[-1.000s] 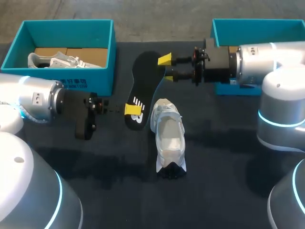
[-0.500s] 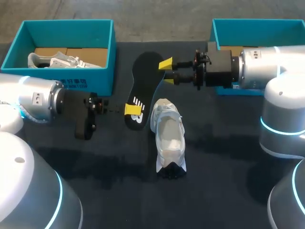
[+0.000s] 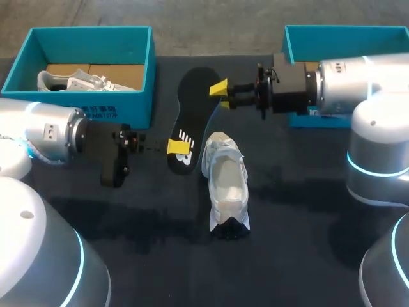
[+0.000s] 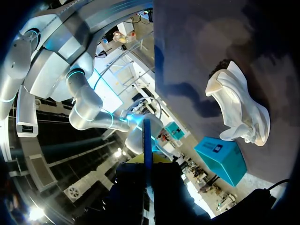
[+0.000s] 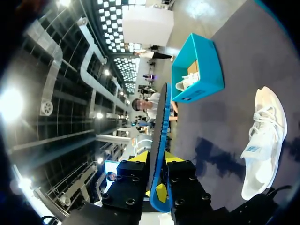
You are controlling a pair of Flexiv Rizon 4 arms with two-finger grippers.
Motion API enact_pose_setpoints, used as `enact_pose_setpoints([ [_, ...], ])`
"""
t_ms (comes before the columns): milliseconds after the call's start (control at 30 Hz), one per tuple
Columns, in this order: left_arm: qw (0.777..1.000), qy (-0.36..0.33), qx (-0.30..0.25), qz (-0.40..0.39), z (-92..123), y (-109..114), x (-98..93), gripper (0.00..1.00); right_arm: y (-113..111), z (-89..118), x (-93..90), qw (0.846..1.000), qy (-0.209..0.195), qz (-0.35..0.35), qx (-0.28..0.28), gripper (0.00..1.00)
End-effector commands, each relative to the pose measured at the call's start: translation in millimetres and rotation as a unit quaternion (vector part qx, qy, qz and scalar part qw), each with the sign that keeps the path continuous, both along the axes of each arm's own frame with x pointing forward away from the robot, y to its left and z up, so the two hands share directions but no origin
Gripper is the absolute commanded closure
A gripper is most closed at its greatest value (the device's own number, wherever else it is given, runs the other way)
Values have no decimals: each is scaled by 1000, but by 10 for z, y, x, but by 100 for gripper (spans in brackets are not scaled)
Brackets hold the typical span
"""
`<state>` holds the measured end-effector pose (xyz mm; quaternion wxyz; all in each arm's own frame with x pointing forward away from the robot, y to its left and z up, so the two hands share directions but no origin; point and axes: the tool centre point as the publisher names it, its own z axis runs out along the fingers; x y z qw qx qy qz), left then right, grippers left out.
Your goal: Take the shoe out of the shoebox, open the shoe tongue, remove and reinsert the insole, then place the shoe into the shoebox
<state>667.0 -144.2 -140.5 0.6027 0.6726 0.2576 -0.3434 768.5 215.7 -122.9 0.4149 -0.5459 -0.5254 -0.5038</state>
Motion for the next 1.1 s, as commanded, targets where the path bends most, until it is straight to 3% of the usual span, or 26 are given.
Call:
enact_pose_setpoints([
  [33, 1000, -2, -1, 2, -12, -8, -11, 100, 67, 2, 27, 1000, 3, 1, -3, 82],
  [133, 1000, -2, -1, 2, -12, -8, -11, 100, 79, 5, 29, 1000, 4, 4, -3, 89],
  [333, 1000, -2, -1, 2, -12, -8, -11, 100, 83, 12, 29, 1000, 7, 6, -3, 82],
  [433, 1000, -2, -1, 2, -12, -8, -11, 100, 83, 13, 29, 1000, 9, 7, -3, 85],
  [533, 1000, -2, -1, 2, -12, -8, -11, 100, 81, 13, 28, 1000, 9, 7, -3, 99],
  [833, 1000, -1, -1, 1, -13, -11, -9, 97, 77, 2, 36, 1000, 12, 12, -3, 100],
  [867, 1000, 0, -1, 1, -15, -12, -9, 59, 77, 0, 36, 1000, 12, 13, -3, 100],
  [900, 1000, 2, -2, 1, -19, -12, -5, 0, 76, -1, 36, 1000, 12, 13, -3, 100],
  [1100, 1000, 11, 11, 3, -37, 66, -12, 0, 54, -27, 36, 1000, 13, 13, 1, 100],
])
